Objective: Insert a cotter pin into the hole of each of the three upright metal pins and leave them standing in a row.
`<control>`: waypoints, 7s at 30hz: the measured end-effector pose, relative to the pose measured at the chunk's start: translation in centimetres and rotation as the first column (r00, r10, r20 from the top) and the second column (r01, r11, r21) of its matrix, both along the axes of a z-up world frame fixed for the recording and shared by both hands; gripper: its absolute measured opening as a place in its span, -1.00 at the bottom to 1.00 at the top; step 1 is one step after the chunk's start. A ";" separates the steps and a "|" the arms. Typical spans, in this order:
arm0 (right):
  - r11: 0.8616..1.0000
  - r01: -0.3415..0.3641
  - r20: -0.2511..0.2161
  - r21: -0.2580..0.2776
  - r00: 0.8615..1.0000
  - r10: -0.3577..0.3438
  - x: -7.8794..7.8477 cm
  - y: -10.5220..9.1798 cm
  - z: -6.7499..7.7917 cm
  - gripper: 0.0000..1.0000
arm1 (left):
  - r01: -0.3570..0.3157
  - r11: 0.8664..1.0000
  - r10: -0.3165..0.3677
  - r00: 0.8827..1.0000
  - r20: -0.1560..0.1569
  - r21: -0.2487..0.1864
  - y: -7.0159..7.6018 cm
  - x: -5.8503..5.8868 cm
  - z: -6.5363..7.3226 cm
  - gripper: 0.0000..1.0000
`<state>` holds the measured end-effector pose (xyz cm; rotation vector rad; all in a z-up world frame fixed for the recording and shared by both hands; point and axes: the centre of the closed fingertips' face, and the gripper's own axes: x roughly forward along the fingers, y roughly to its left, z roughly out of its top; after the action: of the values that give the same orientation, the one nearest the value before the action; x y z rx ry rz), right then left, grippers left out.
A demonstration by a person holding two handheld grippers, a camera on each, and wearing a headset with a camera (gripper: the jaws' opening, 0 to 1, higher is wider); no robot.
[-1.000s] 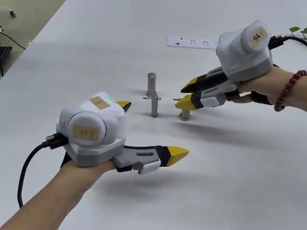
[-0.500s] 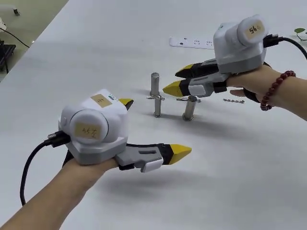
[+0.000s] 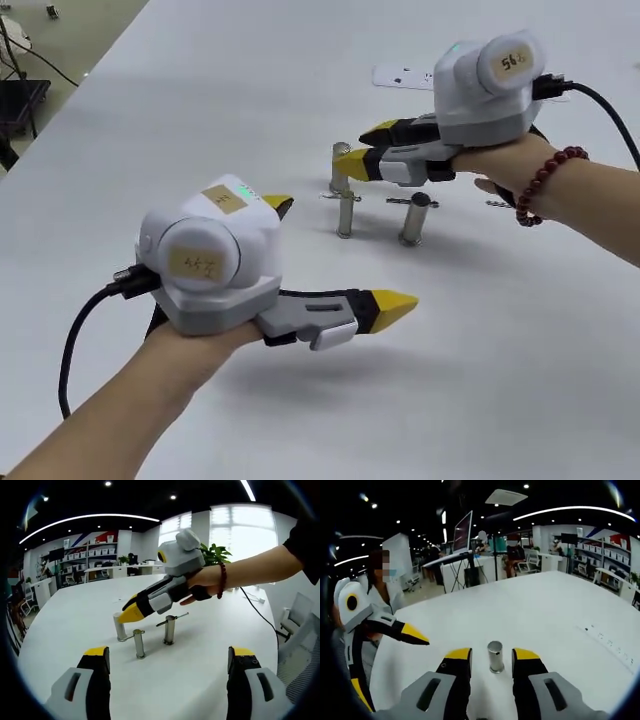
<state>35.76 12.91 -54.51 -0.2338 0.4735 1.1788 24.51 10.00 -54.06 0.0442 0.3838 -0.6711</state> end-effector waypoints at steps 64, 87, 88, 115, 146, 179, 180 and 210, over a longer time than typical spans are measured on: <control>0.992 -0.010 0.069 -0.129 0.997 0.019 1.6 -4.2 -0.8 -0.85 | 0.023 1.000 -0.023 1.000 0.003 0.004 -0.3 -0.2 0.2 0.91; 0.985 0.062 0.042 -0.160 0.998 -0.056 0.2 -12.3 -1.2 -0.85 | 0.057 0.998 -0.057 0.998 0.018 0.019 -1.0 -0.2 0.3 0.95; 0.985 0.060 0.042 -0.161 0.998 -0.054 0.1 -12.5 -1.2 -0.85 | 0.057 0.998 -0.057 0.998 0.018 0.019 -1.0 -0.2 0.3 0.95; 0.985 -0.046 0.022 -0.168 0.998 0.051 -7.3 -13.1 -1.2 -0.85 | 0.058 0.998 -0.059 0.998 0.022 0.036 -1.0 -0.6 0.4 0.95; 0.980 -0.137 0.014 -0.146 0.990 0.140 -9.6 -11.4 -1.8 -0.84 | 0.045 0.998 -0.046 0.999 0.016 0.037 -0.5 -0.5 0.0 0.95; 0.976 -0.071 -0.030 -0.205 0.997 0.066 -7.3 -15.6 -1.0 -0.57 | 0.016 0.999 -0.017 1.000 0.024 0.029 0.2 -0.2 0.3 0.95; 0.974 -0.061 -0.034 -0.218 0.998 0.055 -6.9 -16.1 -1.1 -0.57 | 0.015 1.000 -0.016 1.000 0.024 0.027 0.2 -0.2 0.4 0.95; 0.879 0.005 -0.050 -0.478 0.998 -0.033 -0.5 -20.8 -4.5 -0.77 | 0.002 1.000 -0.003 1.000 0.020 0.026 0.4 0.1 0.1 0.82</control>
<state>35.22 -7.89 -59.05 -0.6225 0.8159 1.0356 24.63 10.35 -53.94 0.0762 0.3734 -0.6676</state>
